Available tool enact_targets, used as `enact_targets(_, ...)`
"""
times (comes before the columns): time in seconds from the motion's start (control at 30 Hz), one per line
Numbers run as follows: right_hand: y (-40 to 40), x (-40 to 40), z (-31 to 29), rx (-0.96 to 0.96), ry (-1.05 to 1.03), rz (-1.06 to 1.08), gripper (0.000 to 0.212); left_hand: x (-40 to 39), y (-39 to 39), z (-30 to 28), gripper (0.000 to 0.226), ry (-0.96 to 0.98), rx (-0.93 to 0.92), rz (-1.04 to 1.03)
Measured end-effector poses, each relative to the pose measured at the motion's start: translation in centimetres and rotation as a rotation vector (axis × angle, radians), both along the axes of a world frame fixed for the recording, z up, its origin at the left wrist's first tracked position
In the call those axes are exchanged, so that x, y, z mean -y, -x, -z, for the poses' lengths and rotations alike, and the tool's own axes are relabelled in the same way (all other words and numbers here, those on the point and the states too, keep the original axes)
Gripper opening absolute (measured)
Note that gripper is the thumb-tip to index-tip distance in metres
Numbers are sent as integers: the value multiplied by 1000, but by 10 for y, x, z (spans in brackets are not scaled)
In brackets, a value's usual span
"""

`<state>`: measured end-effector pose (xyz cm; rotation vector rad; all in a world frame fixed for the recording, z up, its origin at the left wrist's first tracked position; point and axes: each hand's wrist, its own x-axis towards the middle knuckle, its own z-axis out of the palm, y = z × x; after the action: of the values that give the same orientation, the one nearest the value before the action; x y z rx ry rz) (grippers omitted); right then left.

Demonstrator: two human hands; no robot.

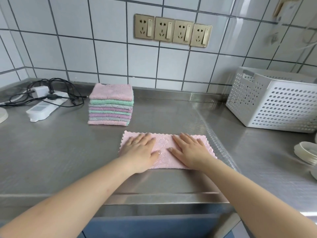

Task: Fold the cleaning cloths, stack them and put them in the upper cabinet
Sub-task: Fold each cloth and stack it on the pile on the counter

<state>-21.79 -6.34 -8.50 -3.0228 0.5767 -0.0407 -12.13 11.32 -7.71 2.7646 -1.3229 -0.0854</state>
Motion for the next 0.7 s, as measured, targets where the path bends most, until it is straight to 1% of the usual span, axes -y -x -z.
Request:
enact_targets(0.1,5,8,-4,-11,18,51,64,-5,-1,1,58,33,19,1)
enact_targets(0.17,2,7,-9,29,66,45,55,-8,3,-1,52,127,31,84)
enact_targets(0.23,-6,2,-15,100,69,-63,42,-12,15,-7,50,245,54,245)
enact_targets(0.3,-15,-4,-17,153,17,-198,34,-13,29,-13,50,269,93,350)
enact_targets(0.4,-19,-9,-18,168,-55,-219,32,-14,38,-15,38,220,140,349)
enact_targets(0.5,-13,-7,-22,128,-3,-218,33,-20,31,-15,34,230,191,358)
enact_targets(0.63,3,1,-29,87,72,-216,32,-32,22,-14,18,280,210,371)
enact_targets(0.7,16,3,-29,79,104,-221,31,-39,19,-13,13,319,248,369)
